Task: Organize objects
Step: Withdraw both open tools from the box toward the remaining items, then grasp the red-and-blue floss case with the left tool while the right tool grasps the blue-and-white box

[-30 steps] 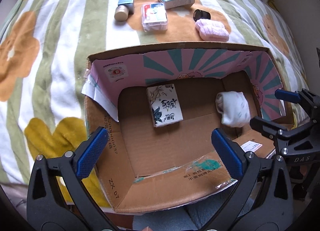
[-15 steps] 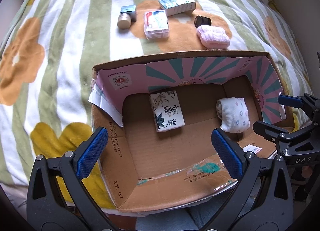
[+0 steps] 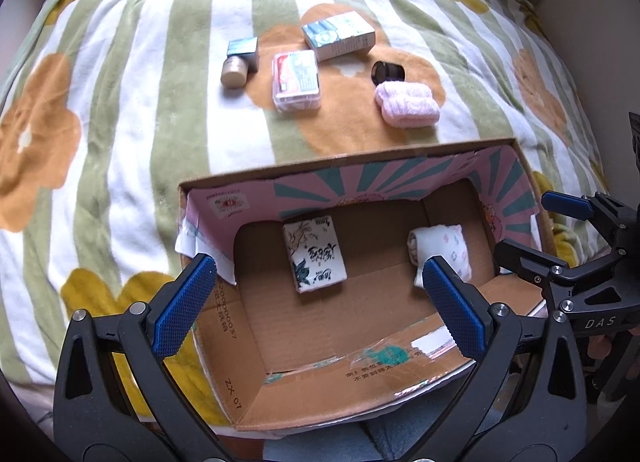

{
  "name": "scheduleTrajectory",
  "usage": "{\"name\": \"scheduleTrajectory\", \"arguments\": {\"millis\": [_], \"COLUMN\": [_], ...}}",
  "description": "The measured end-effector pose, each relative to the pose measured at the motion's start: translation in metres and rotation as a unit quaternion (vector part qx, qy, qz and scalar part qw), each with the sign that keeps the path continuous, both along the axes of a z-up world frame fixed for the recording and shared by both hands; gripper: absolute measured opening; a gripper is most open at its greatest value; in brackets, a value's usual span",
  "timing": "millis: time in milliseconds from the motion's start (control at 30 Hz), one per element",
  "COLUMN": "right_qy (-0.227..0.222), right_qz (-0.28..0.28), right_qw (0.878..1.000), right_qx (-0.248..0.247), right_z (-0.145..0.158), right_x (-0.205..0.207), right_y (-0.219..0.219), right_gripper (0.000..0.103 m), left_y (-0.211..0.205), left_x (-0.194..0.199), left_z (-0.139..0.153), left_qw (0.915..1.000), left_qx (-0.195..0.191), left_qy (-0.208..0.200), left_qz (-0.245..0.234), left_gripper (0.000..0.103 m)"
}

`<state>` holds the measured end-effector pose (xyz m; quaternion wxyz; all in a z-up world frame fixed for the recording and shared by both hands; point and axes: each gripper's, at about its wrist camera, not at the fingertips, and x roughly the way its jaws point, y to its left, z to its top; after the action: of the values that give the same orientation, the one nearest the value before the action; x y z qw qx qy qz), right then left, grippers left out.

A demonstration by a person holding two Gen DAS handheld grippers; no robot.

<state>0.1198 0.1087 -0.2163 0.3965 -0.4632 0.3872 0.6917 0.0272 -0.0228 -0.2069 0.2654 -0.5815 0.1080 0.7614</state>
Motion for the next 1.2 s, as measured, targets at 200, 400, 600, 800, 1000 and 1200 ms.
{"name": "scheduleTrajectory", "arguments": {"millis": [200, 400, 600, 800, 1000, 1200], "right_qy": [0.025, 0.042, 0.071, 0.104, 0.097, 0.067], "right_qz": [-0.014, -0.019, -0.011, -0.001, 0.021, 0.047], "right_qw": [1.000, 0.999, 0.996, 0.994, 0.995, 0.997], "right_qx": [0.002, 0.025, 0.045, 0.043, 0.028, 0.007], "right_z": [0.019, 0.042, 0.056, 0.060, 0.042, 0.009], "right_x": [0.006, 0.008, -0.004, -0.023, -0.053, -0.090], "right_y": [0.022, 0.055, 0.105, 0.162, 0.206, 0.239], "right_gripper": [0.102, 0.102, 0.102, 0.102, 0.102, 0.102], "left_y": [0.010, 0.020, 0.035, 0.050, 0.062, 0.074], "left_x": [-0.018, -0.045, -0.084, -0.126, -0.165, -0.187], "left_z": [0.019, 0.032, 0.039, 0.030, 0.001, -0.032], "left_qw": [0.9998, 0.9993, 0.9987, 0.9989, 0.9985, 0.9966], "left_qx": [0.016, 0.033, 0.044, 0.042, 0.043, 0.029], "left_qy": [0.014, 0.017, 0.023, 0.016, -0.030, -0.075], "left_qz": [0.001, -0.001, -0.010, -0.015, -0.015, -0.017], "left_gripper": [0.103, 0.103, 0.103, 0.103, 0.102, 0.102]}}
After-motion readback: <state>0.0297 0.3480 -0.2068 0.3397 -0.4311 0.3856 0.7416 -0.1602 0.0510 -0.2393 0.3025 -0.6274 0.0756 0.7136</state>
